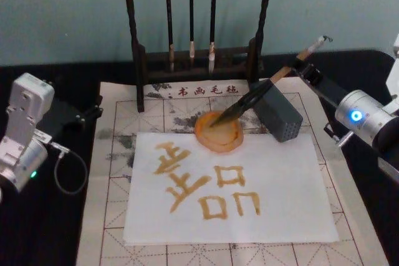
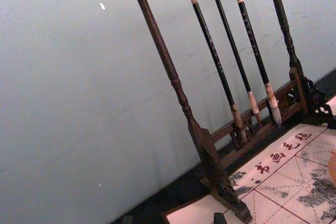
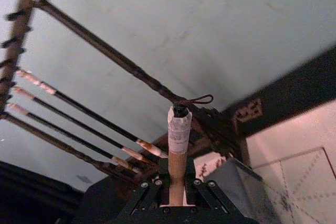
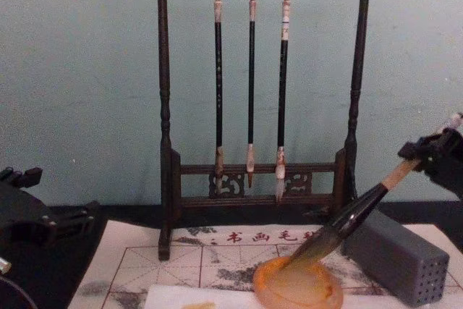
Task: Pick up the brush from the inkstone, write on the paper, then place the brush back to its original position.
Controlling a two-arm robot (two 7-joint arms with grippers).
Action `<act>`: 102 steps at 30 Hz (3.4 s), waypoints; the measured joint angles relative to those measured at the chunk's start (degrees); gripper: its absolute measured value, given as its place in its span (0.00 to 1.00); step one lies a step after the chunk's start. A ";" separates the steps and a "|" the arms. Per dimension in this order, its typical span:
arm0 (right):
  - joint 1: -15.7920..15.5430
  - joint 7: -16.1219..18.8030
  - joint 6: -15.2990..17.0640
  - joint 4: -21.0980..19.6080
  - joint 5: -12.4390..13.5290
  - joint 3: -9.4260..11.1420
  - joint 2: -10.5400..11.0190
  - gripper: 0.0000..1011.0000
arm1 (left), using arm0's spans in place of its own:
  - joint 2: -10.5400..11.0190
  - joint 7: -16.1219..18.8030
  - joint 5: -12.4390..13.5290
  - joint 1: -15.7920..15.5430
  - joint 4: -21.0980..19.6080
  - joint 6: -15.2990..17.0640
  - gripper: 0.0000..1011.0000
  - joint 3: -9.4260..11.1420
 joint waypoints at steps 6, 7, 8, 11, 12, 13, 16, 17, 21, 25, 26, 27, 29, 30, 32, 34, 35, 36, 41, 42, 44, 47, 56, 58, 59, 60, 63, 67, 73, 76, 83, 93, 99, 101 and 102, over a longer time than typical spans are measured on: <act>0.86 -2.76 1.46 1.66 2.73 0.03 -0.81 0.18 | 0.00 0.00 0.00 0.00 0.00 0.00 0.99 0.00; 0.96 -2.92 1.52 1.88 2.96 -0.01 -0.89 0.18 | 0.00 0.00 0.00 0.00 0.00 0.00 0.99 0.00; 1.08 -3.11 1.57 2.11 3.21 -0.05 -0.96 0.18 | 0.00 0.00 0.00 0.00 0.00 0.00 0.99 0.00; 1.60 -3.73 1.66 2.94 3.93 -0.33 -1.20 0.18 | 0.00 0.00 0.00 0.00 0.00 0.00 0.99 0.00; 1.82 -4.06 1.66 3.28 4.22 -0.49 -1.30 0.18 | 0.00 0.00 0.00 0.00 0.00 0.00 0.99 0.00; 1.82 -4.06 1.66 3.28 4.22 -0.49 -1.30 0.18 | 0.00 0.00 0.00 0.00 0.00 0.00 0.99 0.00; 2.36 -4.73 1.59 4.12 4.84 -0.93 -1.49 0.18 | 0.00 0.00 0.00 0.00 0.00 0.00 0.99 0.00; 2.43 -4.85 1.58 4.22 4.95 -0.99 -1.51 0.18 | 0.00 0.00 0.00 0.00 0.00 0.00 0.99 0.00; 2.84 -5.36 1.33 4.94 5.49 -1.42 -1.61 0.18 | 0.00 0.00 0.00 0.00 0.00 0.00 0.99 0.00; 3.22 -5.78 0.92 5.60 6.04 -1.93 -1.67 0.18 | 0.00 0.00 0.00 0.00 0.00 0.00 0.99 0.00; 3.26 -5.82 0.86 5.68 6.13 -2.02 -1.67 0.18 | 0.00 0.00 0.00 0.00 0.00 0.00 0.99 0.00; 3.33 -5.87 0.78 5.82 6.31 -2.18 -1.65 0.18 | 0.00 0.00 0.00 0.00 0.00 0.00 0.99 0.00; 3.44 -5.93 0.70 6.03 6.53 -2.36 -1.61 0.18 | 0.00 0.00 0.00 0.00 0.00 0.00 0.99 0.00; 3.50 -5.97 0.67 6.13 6.64 -2.46 -1.58 0.18 | 0.00 0.00 0.00 0.00 0.00 0.00 0.99 0.00; 3.63 -6.13 0.57 6.36 6.92 -2.73 -1.54 0.18 | 0.00 0.00 0.00 0.00 0.00 0.00 0.99 0.00; 3.74 -6.23 0.46 6.51 7.19 -2.98 -1.45 0.18 | 0.00 0.00 0.00 0.00 0.00 0.00 0.99 0.00; 3.74 -6.23 0.46 6.51 7.19 -2.98 -1.45 0.18 | 0.00 0.00 0.00 0.00 0.00 0.00 0.99 0.00; 3.85 -6.28 0.42 6.68 7.38 -3.17 -1.39 0.18 | 0.00 0.00 0.00 0.00 0.00 0.00 0.99 0.00; 4.11 -6.50 0.26 6.98 7.98 -3.63 -1.16 0.18 | 0.00 0.00 0.00 0.00 0.00 0.00 0.99 0.00; 4.17 -6.59 0.18 7.01 8.16 -3.80 -1.06 0.18 | 0.00 0.00 0.00 0.00 0.00 0.00 0.99 0.00; 4.24 -6.64 0.05 7.02 8.27 -3.99 -0.95 0.18 | 0.00 0.00 0.00 0.00 0.00 0.00 0.99 0.00; 4.27 -6.67 -0.06 7.02 8.33 -4.14 -0.86 0.18 | 0.00 0.00 0.00 0.00 0.00 0.00 0.99 0.00; 4.25 -6.64 -0.01 7.02 8.29 -4.02 -0.91 0.18 | 0.00 0.00 0.00 0.00 0.00 0.00 0.99 0.00; 4.24 -6.63 0.00 7.01 8.29 -4.00 -0.92 0.19 | 0.00 0.00 0.00 0.00 0.00 0.00 0.99 0.00; 4.23 -6.63 0.01 7.01 8.29 -3.99 -0.93 0.21 | 0.00 0.00 0.00 0.00 0.00 0.00 0.99 0.00; 4.23 -6.62 0.01 7.00 8.29 -3.97 -0.93 0.25 | 0.00 0.00 0.00 0.00 0.00 0.00 0.99 0.00; 4.21 -6.61 0.03 7.00 8.28 -3.95 -0.95 0.31 | 0.00 0.00 0.00 0.00 0.00 0.00 0.99 0.00; 4.20 -6.59 0.05 6.98 8.25 -3.93 -0.96 0.45 | 0.00 0.00 0.00 0.00 0.00 0.00 0.99 0.00; 4.16 -6.55 0.09 6.95 8.22 -3.89 -0.97 0.63 | 0.00 0.00 0.00 0.00 0.00 0.00 0.99 0.00; 4.16 -6.55 0.10 6.94 8.21 -3.88 -0.97 0.71 | 0.00 0.00 0.00 0.00 0.00 0.00 0.99 0.00; 4.15 -6.54 0.11 6.92 8.18 -3.86 -0.97 0.91 | 0.00 0.00 0.00 0.00 0.00 0.00 0.99 0.00; 4.09 -6.42 -0.05 6.85 8.25 -4.11 -0.66 0.99 | 0.00 0.00 0.00 0.00 0.00 0.00 0.99 0.00; 3.04 -6.42 -0.58 5.57 9.09 -4.66 0.88 0.99 | 0.00 0.00 0.00 0.00 0.00 0.00 0.99 0.00; 2.56 -6.55 -0.76 5.06 9.37 -4.68 1.38 0.99 | 0.00 0.00 0.00 0.00 0.00 0.00 0.99 0.00; 1.94 -6.65 -1.01 4.31 9.65 -4.62 1.90 0.99 | 0.00 0.00 0.00 0.00 0.00 0.00 0.99 0.00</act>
